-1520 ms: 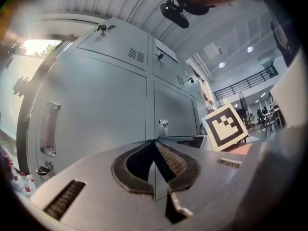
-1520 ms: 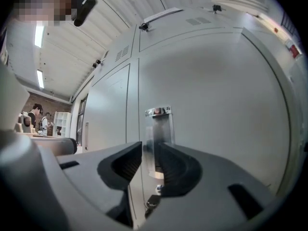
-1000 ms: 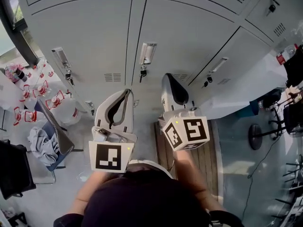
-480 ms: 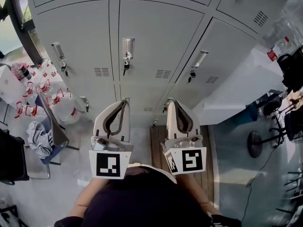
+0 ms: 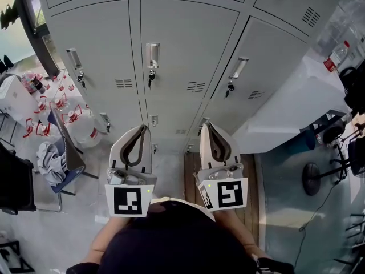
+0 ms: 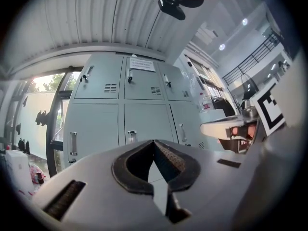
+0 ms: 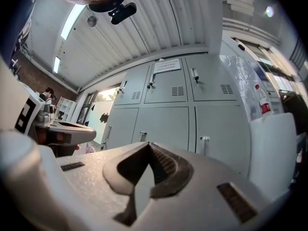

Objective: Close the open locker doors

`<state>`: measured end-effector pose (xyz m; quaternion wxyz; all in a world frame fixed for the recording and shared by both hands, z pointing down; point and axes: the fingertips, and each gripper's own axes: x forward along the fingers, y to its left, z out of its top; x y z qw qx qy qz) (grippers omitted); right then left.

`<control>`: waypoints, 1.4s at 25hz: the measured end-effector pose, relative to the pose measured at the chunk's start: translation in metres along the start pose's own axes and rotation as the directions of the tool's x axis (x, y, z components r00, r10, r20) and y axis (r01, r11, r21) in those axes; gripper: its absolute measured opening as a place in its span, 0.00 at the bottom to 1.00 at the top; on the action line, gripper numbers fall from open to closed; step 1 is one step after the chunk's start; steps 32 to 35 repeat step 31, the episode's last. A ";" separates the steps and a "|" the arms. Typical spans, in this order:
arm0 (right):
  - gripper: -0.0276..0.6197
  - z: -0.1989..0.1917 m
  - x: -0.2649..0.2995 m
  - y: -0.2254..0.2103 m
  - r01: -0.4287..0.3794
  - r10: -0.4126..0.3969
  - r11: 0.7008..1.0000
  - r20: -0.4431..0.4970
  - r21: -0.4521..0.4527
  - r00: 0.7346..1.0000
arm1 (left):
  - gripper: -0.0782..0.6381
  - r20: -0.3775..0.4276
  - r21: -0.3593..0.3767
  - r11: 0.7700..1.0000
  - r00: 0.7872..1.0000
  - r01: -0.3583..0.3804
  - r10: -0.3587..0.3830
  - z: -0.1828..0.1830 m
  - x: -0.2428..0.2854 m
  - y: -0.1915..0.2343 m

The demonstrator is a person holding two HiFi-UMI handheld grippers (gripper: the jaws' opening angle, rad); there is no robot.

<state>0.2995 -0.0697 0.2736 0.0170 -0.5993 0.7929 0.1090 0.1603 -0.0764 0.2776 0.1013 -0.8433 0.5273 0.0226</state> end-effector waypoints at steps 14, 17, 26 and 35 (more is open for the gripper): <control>0.04 0.003 -0.009 -0.005 -0.010 0.010 1.000 0.017 0.014 1.000 | 0.11 0.002 0.000 1.000 1.000 -0.023 0.023 0.005 -0.007 -0.005; 0.04 0.001 -0.009 -0.003 -0.016 0.015 1.000 0.018 0.017 1.000 | 0.11 -0.010 0.014 1.000 1.000 -0.022 0.022 0.003 -0.010 -0.005; 0.04 -0.003 -0.008 0.002 -0.027 0.027 0.999 0.023 0.020 0.999 | 0.11 -0.003 -0.002 1.000 1.000 -0.030 0.030 0.002 -0.013 -0.006; 0.04 -0.004 -0.006 0.001 -0.036 0.036 0.999 0.020 0.009 0.999 | 0.11 0.002 -0.001 0.999 0.999 -0.043 0.043 0.002 -0.011 -0.004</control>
